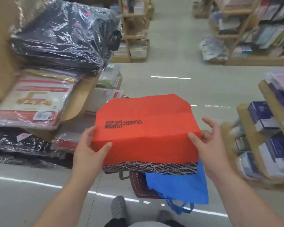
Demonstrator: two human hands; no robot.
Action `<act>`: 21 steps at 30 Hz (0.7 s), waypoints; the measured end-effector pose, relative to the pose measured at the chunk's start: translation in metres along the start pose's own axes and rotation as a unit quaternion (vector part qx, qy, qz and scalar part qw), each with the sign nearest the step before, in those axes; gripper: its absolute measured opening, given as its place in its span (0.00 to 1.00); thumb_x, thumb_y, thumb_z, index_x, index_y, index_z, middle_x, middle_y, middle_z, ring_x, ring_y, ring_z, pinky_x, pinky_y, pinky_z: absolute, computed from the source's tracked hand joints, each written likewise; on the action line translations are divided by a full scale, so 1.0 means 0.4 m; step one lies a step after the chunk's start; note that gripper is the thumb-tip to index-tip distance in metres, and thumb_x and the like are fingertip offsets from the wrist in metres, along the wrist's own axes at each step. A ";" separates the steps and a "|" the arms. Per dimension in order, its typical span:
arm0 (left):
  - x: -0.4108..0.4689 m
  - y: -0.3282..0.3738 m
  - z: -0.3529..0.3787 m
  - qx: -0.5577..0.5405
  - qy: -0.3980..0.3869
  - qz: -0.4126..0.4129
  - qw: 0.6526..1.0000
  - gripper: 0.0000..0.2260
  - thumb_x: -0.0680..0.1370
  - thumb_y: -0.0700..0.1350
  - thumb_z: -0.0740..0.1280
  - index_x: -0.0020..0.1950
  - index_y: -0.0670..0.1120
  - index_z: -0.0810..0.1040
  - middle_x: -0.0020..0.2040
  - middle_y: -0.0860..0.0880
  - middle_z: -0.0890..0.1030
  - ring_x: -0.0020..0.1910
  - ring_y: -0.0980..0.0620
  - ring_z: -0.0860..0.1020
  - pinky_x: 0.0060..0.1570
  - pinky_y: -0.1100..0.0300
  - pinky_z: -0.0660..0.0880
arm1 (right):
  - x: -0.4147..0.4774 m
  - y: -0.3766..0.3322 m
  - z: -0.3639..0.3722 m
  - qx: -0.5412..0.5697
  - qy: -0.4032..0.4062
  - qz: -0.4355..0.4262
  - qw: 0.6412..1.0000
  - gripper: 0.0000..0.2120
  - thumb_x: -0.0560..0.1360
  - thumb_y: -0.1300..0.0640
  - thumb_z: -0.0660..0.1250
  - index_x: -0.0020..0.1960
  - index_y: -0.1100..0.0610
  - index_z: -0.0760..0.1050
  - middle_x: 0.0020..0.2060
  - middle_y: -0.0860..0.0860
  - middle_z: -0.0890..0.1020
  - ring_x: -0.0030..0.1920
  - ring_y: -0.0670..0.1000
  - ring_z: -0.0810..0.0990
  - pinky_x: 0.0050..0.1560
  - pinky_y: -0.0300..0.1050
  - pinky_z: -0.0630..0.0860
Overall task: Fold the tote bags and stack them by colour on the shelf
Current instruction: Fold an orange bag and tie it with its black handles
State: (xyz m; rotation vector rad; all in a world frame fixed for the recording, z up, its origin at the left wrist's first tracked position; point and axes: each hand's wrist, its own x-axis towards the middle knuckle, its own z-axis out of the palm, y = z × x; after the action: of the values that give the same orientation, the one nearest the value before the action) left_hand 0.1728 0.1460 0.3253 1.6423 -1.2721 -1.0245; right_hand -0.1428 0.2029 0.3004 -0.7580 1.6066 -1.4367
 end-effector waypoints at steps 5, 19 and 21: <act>-0.101 -0.028 -0.221 0.132 0.084 0.040 0.987 0.22 0.70 0.43 0.80 0.59 0.61 0.79 0.57 0.61 0.78 0.57 0.54 0.78 0.62 0.49 0.76 | -0.067 -0.060 0.161 -0.243 -0.122 -0.159 0.949 0.23 0.70 0.54 0.79 0.58 0.35 0.75 0.54 0.41 0.79 0.55 0.36 0.76 0.54 0.30 0.70; -0.167 -0.183 -0.905 0.083 0.136 0.049 0.986 0.07 0.72 0.40 0.77 0.39 0.50 0.84 0.37 0.57 0.83 0.38 0.59 0.79 0.39 0.69 0.73 | -0.424 -0.099 0.943 -0.435 -0.390 -0.431 0.688 0.21 0.73 0.32 0.63 0.55 0.44 0.81 0.52 0.43 0.82 0.56 0.50 0.78 0.57 0.54 0.75; -0.165 -0.196 -0.979 0.094 0.118 0.052 0.987 0.06 0.74 0.41 0.76 0.39 0.51 0.83 0.34 0.58 0.82 0.35 0.60 0.78 0.37 0.67 0.73 | -0.545 -0.114 1.092 -0.398 -0.484 -0.413 0.661 0.18 0.77 0.37 0.64 0.60 0.45 0.79 0.53 0.41 0.82 0.54 0.45 0.77 0.57 0.45 0.74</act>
State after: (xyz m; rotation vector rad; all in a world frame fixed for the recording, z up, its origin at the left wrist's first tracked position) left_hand 0.5517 0.2685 0.3977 1.7593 -1.3095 -0.6403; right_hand 0.3391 0.1730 0.3854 -2.4944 0.8945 -0.4088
